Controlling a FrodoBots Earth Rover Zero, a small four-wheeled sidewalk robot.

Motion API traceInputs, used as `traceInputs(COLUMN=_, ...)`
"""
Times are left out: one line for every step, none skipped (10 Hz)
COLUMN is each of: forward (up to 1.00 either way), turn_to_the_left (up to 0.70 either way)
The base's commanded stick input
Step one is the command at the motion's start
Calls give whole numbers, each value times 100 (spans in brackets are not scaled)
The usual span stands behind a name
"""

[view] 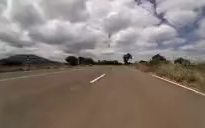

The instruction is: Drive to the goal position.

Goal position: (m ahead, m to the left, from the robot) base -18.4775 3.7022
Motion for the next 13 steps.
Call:
traceInputs(forward=85, turn_to_the_left=-2)
traceInputs(forward=85, turn_to_the_left=-5)
traceInputs(forward=85, turn_to_the_left=-8)
traceInputs(forward=85, turn_to_the_left=-11)
traceInputs(forward=85, turn_to_the_left=-13)
traceInputs(forward=85, turn_to_the_left=-16)
traceInputs(forward=85, turn_to_the_left=-19)
traceInputs(forward=85, turn_to_the_left=-22)
traceInputs(forward=85, turn_to_the_left=-16)
traceInputs(forward=85, turn_to_the_left=-9)
traceInputs(forward=85, turn_to_the_left=-5)
traceInputs(forward=85, turn_to_the_left=-8)
traceInputs(forward=85, turn_to_the_left=-12)
